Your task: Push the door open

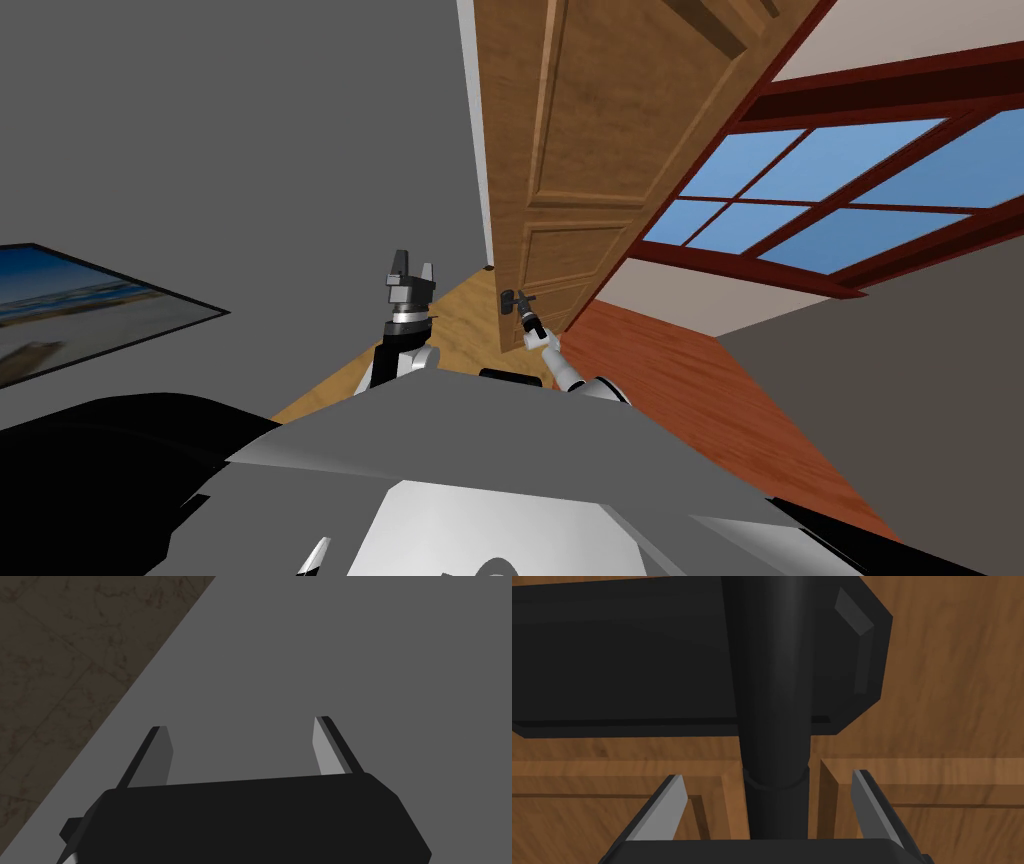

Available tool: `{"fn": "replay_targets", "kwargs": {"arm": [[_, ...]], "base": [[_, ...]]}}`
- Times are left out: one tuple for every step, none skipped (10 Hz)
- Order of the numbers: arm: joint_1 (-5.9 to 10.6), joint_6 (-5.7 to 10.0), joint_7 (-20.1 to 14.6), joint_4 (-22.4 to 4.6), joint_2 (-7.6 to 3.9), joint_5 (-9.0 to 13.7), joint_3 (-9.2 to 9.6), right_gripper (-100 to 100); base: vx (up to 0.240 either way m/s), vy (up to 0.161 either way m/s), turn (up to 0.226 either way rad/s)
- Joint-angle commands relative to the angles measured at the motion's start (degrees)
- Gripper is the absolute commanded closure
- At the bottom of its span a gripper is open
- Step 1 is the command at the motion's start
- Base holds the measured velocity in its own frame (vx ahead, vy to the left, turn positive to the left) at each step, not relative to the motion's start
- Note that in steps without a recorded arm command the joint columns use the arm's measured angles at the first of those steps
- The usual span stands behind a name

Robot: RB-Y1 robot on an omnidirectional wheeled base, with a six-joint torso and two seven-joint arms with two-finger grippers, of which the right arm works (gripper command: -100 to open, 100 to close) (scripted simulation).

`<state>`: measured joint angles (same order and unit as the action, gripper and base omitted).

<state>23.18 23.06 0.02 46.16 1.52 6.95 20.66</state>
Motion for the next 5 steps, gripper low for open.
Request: {"fn": "replay_targets", "kwargs": {"arm": [[-0.05,-0.05,0.0,0.0,-0.17,0.0,0.02,100],[-0.05,-0.05,0.0,0.0,-0.17,0.0,0.02,100],[-0.05,-0.05,0.0,0.0,-0.17,0.0,0.02,100],[-0.05,-0.05,0.0,0.0,-0.17,0.0,0.02,100],[-0.05,-0.05,0.0,0.0,-0.17,0.0,0.02,100]], "base": [[-0.007,-0.008,-0.003],[-0.021,-0.024,0.004],[-0.032,-0.02,0.006],[-0.027,-0.014,-0.006],[-0.017,-0.007,-0.006]]}}
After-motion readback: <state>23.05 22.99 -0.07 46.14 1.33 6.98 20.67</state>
